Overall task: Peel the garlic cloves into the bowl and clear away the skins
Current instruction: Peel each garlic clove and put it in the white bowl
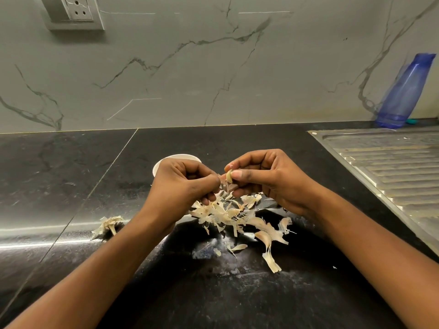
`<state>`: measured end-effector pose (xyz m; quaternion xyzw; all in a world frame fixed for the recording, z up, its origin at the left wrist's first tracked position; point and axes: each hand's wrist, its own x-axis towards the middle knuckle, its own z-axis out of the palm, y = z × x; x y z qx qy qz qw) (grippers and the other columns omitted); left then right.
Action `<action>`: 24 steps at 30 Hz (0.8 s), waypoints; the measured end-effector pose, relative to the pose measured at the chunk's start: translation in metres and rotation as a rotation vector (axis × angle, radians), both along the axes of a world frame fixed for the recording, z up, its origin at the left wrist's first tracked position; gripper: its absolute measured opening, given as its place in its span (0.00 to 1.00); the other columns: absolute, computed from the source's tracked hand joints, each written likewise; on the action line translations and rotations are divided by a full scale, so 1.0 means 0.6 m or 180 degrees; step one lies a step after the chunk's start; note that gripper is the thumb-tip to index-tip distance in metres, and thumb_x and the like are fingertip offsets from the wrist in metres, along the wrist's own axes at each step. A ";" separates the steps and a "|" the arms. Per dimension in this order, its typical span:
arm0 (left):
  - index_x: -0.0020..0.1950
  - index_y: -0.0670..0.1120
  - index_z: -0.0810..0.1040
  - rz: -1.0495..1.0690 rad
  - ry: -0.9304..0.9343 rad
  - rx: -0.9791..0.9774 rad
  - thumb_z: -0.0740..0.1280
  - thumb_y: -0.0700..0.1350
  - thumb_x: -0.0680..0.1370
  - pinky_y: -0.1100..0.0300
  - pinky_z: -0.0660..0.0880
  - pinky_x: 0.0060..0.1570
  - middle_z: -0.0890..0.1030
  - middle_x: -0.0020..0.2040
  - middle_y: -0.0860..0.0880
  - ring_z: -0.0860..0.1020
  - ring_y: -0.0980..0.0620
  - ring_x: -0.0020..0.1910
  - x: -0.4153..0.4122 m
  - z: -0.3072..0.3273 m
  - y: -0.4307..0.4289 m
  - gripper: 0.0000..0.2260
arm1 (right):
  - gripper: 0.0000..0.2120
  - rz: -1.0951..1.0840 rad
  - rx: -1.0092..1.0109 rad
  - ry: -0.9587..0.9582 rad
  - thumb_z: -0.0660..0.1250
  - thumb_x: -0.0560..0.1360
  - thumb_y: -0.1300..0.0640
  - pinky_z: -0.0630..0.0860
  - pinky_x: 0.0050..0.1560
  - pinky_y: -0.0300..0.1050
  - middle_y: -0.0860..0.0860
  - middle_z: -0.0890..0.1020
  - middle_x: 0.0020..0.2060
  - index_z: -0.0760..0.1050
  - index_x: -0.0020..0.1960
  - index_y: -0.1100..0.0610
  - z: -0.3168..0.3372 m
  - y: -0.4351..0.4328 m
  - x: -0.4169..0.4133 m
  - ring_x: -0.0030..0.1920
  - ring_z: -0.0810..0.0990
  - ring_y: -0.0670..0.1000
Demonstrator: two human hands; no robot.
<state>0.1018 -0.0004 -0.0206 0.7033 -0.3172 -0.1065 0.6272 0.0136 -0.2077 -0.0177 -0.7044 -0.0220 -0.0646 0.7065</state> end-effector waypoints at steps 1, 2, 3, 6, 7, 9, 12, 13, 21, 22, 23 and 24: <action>0.41 0.38 0.86 0.0013 -0.0034 0.0037 0.75 0.34 0.76 0.58 0.80 0.33 0.84 0.34 0.40 0.81 0.46 0.31 -0.001 0.000 0.000 0.04 | 0.12 -0.0021 0.0009 0.0006 0.73 0.75 0.64 0.86 0.47 0.46 0.63 0.88 0.52 0.83 0.58 0.65 0.001 -0.002 0.001 0.48 0.88 0.57; 0.41 0.38 0.86 0.0018 -0.0033 0.0066 0.76 0.34 0.75 0.60 0.79 0.32 0.84 0.33 0.41 0.80 0.47 0.30 -0.001 0.000 0.000 0.04 | 0.12 -0.0039 0.0015 0.0017 0.73 0.75 0.63 0.86 0.48 0.46 0.64 0.87 0.53 0.83 0.58 0.65 0.001 -0.004 0.001 0.49 0.88 0.58; 0.41 0.38 0.86 0.0012 -0.0012 0.0098 0.77 0.33 0.75 0.61 0.78 0.32 0.84 0.33 0.41 0.80 0.49 0.30 -0.002 -0.001 0.000 0.03 | 0.12 -0.0057 0.0011 0.0023 0.73 0.75 0.62 0.86 0.48 0.46 0.64 0.87 0.53 0.83 0.58 0.64 0.001 -0.005 0.001 0.49 0.88 0.58; 0.42 0.38 0.87 -0.0068 0.0044 0.0207 0.78 0.34 0.73 0.60 0.79 0.32 0.86 0.36 0.41 0.81 0.48 0.31 -0.005 -0.001 -0.002 0.02 | 0.12 -0.0138 -0.0039 0.0008 0.74 0.75 0.60 0.86 0.50 0.46 0.62 0.88 0.52 0.84 0.57 0.63 0.001 -0.008 0.001 0.49 0.88 0.57; 0.43 0.38 0.87 -0.0099 0.0077 0.0214 0.78 0.34 0.73 0.60 0.80 0.33 0.86 0.37 0.40 0.81 0.46 0.32 -0.005 -0.001 -0.003 0.02 | 0.12 -0.0159 -0.0066 -0.0001 0.75 0.74 0.60 0.86 0.50 0.46 0.62 0.88 0.51 0.85 0.56 0.63 0.002 -0.009 0.002 0.48 0.88 0.57; 0.45 0.38 0.88 -0.0142 0.0207 0.0153 0.77 0.32 0.74 0.58 0.83 0.36 0.86 0.38 0.38 0.83 0.44 0.35 -0.006 -0.001 -0.003 0.03 | 0.11 -0.0172 -0.0134 -0.0024 0.75 0.75 0.60 0.86 0.50 0.47 0.61 0.88 0.49 0.85 0.56 0.63 0.001 -0.011 0.002 0.47 0.88 0.56; 0.48 0.37 0.87 -0.0205 0.0411 0.0052 0.75 0.30 0.74 0.55 0.85 0.41 0.86 0.40 0.36 0.85 0.43 0.37 -0.007 0.000 -0.003 0.05 | 0.11 -0.0234 -0.0253 -0.0096 0.76 0.75 0.60 0.86 0.50 0.48 0.62 0.88 0.48 0.85 0.55 0.63 0.001 -0.011 0.001 0.46 0.89 0.56; 0.48 0.37 0.87 -0.0232 0.0448 0.0044 0.75 0.31 0.74 0.54 0.85 0.43 0.86 0.41 0.35 0.85 0.42 0.38 -0.007 0.000 -0.002 0.05 | 0.11 -0.0267 -0.0296 -0.0122 0.76 0.74 0.59 0.87 0.49 0.47 0.62 0.88 0.48 0.85 0.54 0.63 0.001 -0.010 0.001 0.46 0.89 0.56; 0.46 0.36 0.87 -0.0379 0.0621 -0.0068 0.73 0.34 0.77 0.56 0.85 0.41 0.86 0.43 0.33 0.85 0.40 0.39 -0.008 0.005 -0.001 0.03 | 0.07 -0.0357 -0.0572 -0.0448 0.76 0.76 0.65 0.86 0.48 0.46 0.60 0.89 0.45 0.85 0.54 0.66 0.002 -0.006 0.000 0.45 0.89 0.57; 0.46 0.35 0.87 -0.0392 0.0670 -0.0097 0.72 0.33 0.77 0.56 0.85 0.41 0.86 0.43 0.32 0.85 0.40 0.39 -0.008 0.004 -0.001 0.04 | 0.08 -0.0358 -0.0594 -0.0492 0.76 0.76 0.65 0.86 0.48 0.45 0.60 0.89 0.45 0.85 0.54 0.66 0.003 -0.005 -0.001 0.45 0.89 0.57; 0.46 0.35 0.87 -0.0396 0.0715 -0.0122 0.71 0.31 0.77 0.56 0.86 0.41 0.86 0.43 0.32 0.85 0.40 0.39 -0.008 0.004 -0.001 0.05 | 0.08 -0.0362 -0.0611 -0.0539 0.76 0.76 0.65 0.86 0.48 0.45 0.60 0.89 0.45 0.85 0.54 0.66 0.004 -0.005 -0.001 0.45 0.89 0.57; 0.46 0.35 0.87 -0.0387 0.0746 -0.0137 0.70 0.29 0.77 0.56 0.86 0.41 0.86 0.43 0.32 0.86 0.40 0.38 -0.007 0.004 -0.001 0.06 | 0.08 -0.0371 -0.0627 -0.0583 0.76 0.75 0.65 0.86 0.48 0.45 0.60 0.89 0.45 0.85 0.53 0.66 0.004 -0.004 -0.002 0.45 0.90 0.57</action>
